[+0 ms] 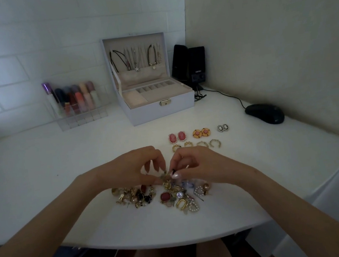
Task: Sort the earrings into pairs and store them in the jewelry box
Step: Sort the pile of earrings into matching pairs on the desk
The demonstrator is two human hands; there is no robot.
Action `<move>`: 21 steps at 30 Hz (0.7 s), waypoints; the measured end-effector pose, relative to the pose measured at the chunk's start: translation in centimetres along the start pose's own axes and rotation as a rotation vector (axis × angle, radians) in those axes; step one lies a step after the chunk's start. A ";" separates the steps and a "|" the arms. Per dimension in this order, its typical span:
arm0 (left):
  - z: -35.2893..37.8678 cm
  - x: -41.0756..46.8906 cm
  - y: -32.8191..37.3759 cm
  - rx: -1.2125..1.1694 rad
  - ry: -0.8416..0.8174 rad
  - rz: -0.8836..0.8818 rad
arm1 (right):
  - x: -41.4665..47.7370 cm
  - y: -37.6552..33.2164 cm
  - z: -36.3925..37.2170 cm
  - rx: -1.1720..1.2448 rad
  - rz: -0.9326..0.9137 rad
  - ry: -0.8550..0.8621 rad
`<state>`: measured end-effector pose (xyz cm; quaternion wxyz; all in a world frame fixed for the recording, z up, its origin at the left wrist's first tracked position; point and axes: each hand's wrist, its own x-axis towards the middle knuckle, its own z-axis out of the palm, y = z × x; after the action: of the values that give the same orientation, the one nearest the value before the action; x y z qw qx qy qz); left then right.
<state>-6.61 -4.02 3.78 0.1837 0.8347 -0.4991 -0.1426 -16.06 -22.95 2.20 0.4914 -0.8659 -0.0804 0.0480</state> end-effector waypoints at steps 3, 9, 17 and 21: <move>0.5 0.5 0.4 0.018 -0.010 0.043 | 0.0 0.4 -0.1 -0.008 -0.011 0.045; 0.7 0.4 -0.5 0.012 -0.039 0.049 | -0.5 1.0 -1.0 -0.050 0.013 0.089; -0.1 -0.7 -1.5 0.007 -0.007 0.028 | -0.3 1.4 -0.6 -0.189 0.056 0.112; -0.5 -0.8 -1.6 -0.047 0.042 0.037 | -0.2 1.2 -0.5 -0.233 0.052 0.097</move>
<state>-5.50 -2.55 3.52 0.2163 0.8236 -0.5070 -0.1335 -16.04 -23.99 1.38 0.3895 -0.9201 -0.0394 0.0091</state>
